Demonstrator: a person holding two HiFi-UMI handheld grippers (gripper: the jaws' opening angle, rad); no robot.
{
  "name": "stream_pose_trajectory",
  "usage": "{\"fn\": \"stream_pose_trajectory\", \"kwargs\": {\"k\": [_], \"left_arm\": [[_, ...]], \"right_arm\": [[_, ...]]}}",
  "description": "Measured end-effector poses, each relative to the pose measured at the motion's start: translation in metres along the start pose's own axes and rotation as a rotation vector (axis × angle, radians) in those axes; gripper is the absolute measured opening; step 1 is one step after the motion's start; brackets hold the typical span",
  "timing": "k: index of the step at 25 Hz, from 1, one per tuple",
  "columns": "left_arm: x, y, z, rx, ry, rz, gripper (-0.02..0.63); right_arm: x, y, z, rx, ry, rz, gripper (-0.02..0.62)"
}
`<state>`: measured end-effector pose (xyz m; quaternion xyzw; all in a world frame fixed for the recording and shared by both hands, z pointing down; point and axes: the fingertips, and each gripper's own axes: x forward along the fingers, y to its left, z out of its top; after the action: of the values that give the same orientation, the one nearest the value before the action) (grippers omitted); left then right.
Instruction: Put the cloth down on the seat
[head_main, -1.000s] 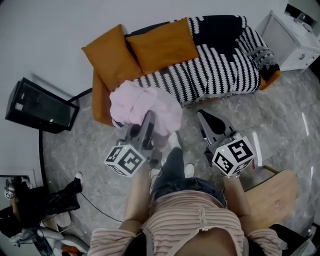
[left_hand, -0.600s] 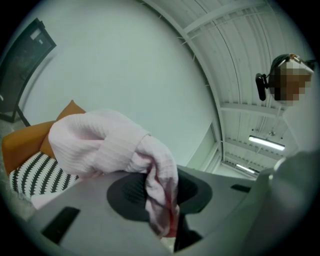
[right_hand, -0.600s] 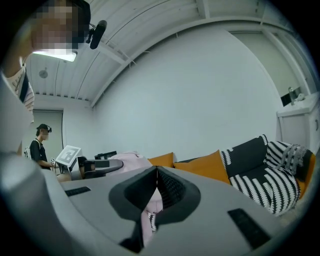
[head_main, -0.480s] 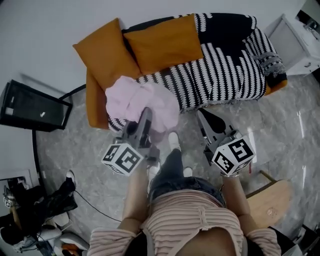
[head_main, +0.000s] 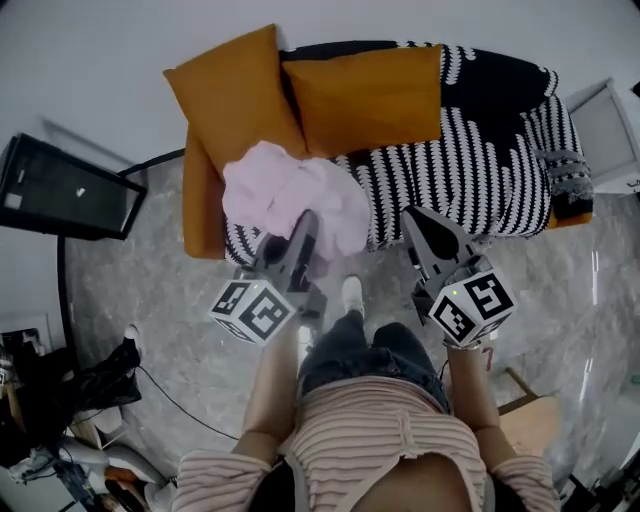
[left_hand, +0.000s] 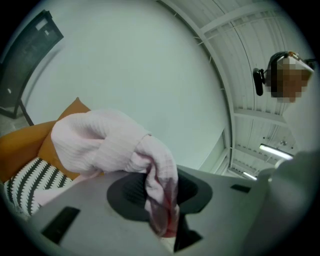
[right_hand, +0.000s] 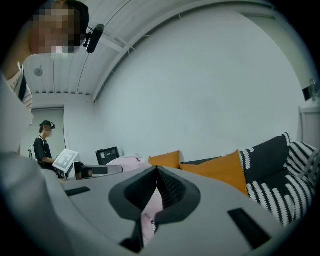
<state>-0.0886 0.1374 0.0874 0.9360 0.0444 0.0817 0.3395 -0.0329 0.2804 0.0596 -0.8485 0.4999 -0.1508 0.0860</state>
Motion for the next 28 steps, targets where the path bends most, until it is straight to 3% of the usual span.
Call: {"fn": "stream_pose_trajectory", "kwargs": {"k": [6,14,28], "left_arm": [[0.018,0.039,0.024,-0.030,-0.033,0.031,0.101],[0.041,0.057,0.021,-0.079,-0.069,0.081,0.101],[0.106,0.085,0.011,-0.134,-0.139,0.253,0.101]], "right_arm": [[0.045,-0.009,0.005,-0.007,0.038,0.015,0.009],[0.073,-0.036,0.011,-0.026,0.060,0.059,0.009],[0.156,-0.101,0.019,-0.042,0.178,0.269,0.008]]}}
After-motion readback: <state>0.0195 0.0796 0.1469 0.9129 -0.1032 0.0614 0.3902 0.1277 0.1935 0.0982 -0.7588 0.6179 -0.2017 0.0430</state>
